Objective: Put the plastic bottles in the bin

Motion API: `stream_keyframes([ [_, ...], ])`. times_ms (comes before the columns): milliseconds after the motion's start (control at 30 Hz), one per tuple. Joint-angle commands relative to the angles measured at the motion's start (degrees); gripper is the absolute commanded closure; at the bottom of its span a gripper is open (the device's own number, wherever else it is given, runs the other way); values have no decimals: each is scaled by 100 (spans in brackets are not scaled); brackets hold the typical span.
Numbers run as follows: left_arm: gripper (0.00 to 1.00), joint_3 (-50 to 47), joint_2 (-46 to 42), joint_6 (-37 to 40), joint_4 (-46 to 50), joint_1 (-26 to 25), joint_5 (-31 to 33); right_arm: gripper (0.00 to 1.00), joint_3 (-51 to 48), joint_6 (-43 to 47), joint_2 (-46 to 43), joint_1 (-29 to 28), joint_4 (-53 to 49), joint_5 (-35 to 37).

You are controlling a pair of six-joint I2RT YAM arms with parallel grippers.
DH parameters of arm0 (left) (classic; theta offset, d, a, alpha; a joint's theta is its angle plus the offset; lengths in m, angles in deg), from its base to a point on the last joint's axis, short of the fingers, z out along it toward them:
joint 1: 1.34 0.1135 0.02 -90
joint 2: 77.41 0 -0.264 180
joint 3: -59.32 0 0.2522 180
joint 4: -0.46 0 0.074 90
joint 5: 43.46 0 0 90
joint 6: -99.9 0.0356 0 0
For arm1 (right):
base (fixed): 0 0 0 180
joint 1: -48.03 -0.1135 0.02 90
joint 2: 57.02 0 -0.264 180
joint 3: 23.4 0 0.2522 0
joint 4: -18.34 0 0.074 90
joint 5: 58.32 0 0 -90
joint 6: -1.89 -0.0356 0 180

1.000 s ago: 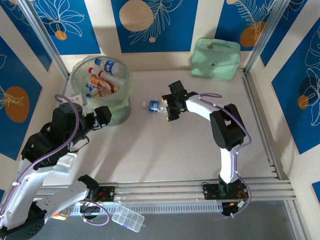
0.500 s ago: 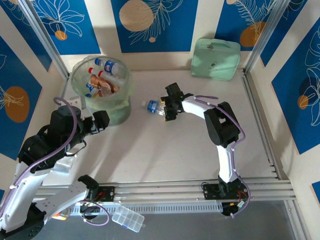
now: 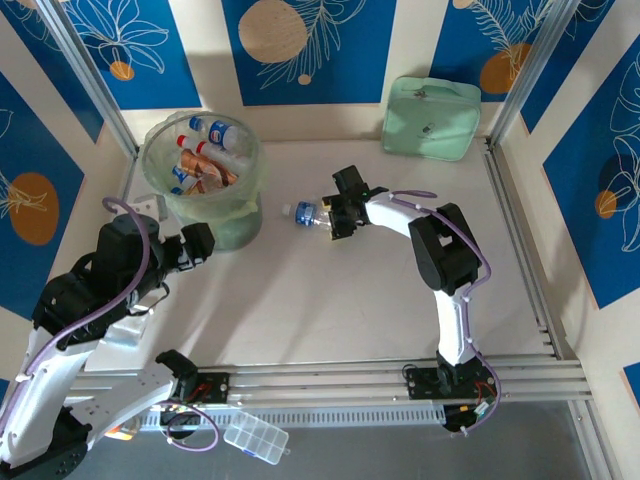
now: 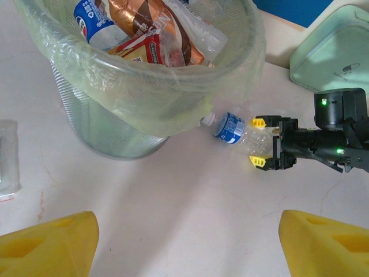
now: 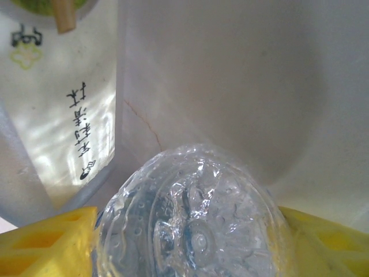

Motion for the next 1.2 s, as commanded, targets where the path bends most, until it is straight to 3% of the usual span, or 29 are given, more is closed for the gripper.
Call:
stream_keyframes([
  [0, 19, -88, 3, 331, -147, -30, -123, 39, -305, 456, -374, 57, -361, -139],
  [300, 18, -705, 234, 1395, -673, -29, -1466, 41, -777, 2966, -1109, 137, -1358, -788],
  [400, 18, -906, 253, 1462, -887, -26, -1764, 41, -947, 4128, -1287, 213, -1681, -1076],
  [567, 18, -1124, 307, 1402, -1098, -30, -2077, 44, -1203, 5365, -1244, 459, -2122, -2412],
  [667, 18, -1225, 348, 1305, -1203, -30, -2103, 45, -1252, 5769, -1265, 507, -2511, -2185],
  [767, 18, -1269, 418, 1189, -1323, -30, -2141, 43, -1270, 5774, -1286, 591, -2595, -2071],
  [933, 17, -1201, 552, 1115, -1459, -30, -2197, 28, -1193, 5394, -1170, 615, -2685, -1945],
  [1033, 17, -1178, 605, 1071, -1493, -30, -2229, 18, -1418, 4552, -1348, 639, -2630, -1840],
  [1167, 17, -1217, 632, 1019, -1587, -30, -2222, 13, -1949, 3205, -1800, 586, -2230, -1828],
])
